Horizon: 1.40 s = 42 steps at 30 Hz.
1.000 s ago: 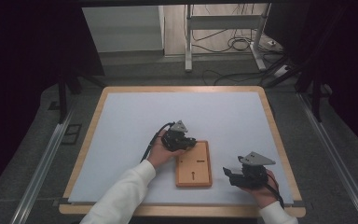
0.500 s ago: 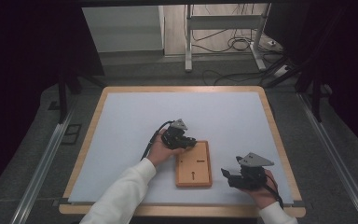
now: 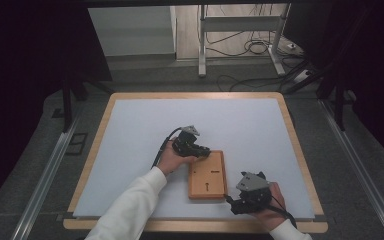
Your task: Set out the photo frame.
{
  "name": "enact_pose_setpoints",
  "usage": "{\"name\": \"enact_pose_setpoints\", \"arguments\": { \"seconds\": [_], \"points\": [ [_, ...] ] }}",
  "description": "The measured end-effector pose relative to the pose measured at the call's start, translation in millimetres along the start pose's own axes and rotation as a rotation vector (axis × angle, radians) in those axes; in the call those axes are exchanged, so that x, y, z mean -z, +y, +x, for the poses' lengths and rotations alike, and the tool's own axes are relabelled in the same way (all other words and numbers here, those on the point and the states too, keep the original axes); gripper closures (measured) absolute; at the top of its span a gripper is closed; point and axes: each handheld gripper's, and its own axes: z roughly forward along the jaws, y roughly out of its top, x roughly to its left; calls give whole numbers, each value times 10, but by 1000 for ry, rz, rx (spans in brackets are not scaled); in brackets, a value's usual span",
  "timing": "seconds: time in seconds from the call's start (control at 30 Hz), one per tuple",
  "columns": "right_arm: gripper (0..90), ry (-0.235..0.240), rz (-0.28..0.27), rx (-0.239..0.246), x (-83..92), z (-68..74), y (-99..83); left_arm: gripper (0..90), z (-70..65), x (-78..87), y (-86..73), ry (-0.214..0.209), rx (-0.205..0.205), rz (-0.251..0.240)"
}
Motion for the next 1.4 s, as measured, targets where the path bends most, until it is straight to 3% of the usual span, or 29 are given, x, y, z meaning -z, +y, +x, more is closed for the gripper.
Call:
{"name": "enact_pose_setpoints", "arguments": {
  "seconds": [0.43,0.57,0.73,0.83,0.9,1.13,1.4],
  "points": [
    [70,4,63,81,-238,229,103,817,90,3,57,-47,44,32],
    [73,-25,85,119,-308,285,120,818,108,3,61,-57,51,33],
    [93,-74,61,140,-344,309,159,821,106,-2,59,-51,61,23],
    [113,-109,47,175,-335,342,196,836,70,-4,66,-15,47,24],
    [142,-125,32,202,-319,361,231,838,89,0,60,-19,54,21],
    [286,-138,-19,238,-276,365,347,841,101,-7,46,-5,64,-5],
    [334,-128,-22,238,-256,317,437,836,121,-16,44,-6,77,-19]
  ]
}}
